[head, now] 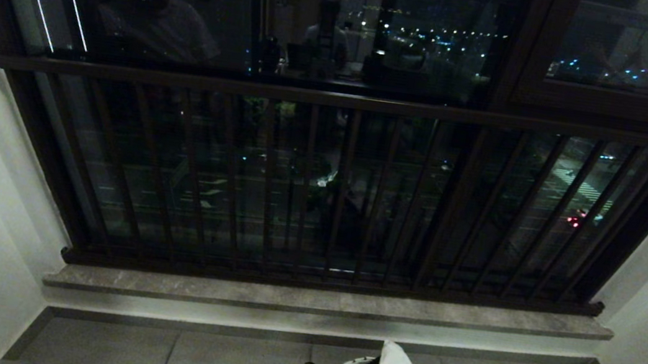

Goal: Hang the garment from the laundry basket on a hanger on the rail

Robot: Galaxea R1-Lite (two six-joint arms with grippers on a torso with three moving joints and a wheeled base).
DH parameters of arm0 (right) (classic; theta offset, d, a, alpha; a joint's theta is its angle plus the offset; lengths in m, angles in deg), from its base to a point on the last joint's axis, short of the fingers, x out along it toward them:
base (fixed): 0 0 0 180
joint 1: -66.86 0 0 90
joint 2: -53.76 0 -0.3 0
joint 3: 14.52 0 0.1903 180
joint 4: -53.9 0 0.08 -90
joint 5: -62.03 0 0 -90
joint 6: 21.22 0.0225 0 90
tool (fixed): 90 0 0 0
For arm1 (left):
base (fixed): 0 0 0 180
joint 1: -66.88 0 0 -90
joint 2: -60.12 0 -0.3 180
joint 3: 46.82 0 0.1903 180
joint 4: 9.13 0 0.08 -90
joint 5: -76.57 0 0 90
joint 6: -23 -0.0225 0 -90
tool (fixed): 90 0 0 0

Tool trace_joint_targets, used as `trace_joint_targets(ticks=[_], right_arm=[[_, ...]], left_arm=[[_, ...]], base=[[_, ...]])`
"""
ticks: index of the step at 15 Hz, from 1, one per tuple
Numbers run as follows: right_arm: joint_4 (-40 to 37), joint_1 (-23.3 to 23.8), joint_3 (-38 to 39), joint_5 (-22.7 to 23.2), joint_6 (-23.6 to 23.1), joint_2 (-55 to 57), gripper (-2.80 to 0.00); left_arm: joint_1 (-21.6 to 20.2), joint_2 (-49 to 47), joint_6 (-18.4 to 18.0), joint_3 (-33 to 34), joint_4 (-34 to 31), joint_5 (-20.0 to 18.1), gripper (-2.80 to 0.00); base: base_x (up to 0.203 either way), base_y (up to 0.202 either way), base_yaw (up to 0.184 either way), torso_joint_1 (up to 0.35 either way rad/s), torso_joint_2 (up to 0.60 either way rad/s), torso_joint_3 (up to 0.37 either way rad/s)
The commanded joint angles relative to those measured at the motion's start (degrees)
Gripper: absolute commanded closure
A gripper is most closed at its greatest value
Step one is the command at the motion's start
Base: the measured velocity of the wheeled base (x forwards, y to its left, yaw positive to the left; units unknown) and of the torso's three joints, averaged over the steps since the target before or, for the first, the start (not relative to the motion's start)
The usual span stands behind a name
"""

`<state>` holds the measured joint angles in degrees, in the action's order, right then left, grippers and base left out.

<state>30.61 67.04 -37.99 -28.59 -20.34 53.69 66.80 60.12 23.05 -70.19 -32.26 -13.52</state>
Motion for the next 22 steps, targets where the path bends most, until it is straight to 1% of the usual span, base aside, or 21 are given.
trace_joint_targets(ticks=[1, 12, 22], right_arm=[[0.01, -0.01, 0.01, 0.01, 0.00, -0.01, 0.00], [0.01, -0.01, 0.01, 0.01, -0.17, -0.01, 0.00], [0.01, -0.01, 0.01, 0.01, -0.17, -0.01, 0.00]], left_arm=[[-0.01, 0.00, 0.04, 0.09, 0.02, 0.01, 0.00], [-0.01, 0.00, -0.05, 0.09, 0.02, 0.01, 0.00], [-0.01, 0.00, -0.05, 0.09, 0.02, 0.01, 0.00]], base=[[0.000, 0.000, 0.000, 0.000, 0.00, 0.000], [0.000, 0.000, 0.000, 0.000, 0.00, 0.000], [0.000, 0.000, 0.000, -0.149, 0.35, 0.199]])
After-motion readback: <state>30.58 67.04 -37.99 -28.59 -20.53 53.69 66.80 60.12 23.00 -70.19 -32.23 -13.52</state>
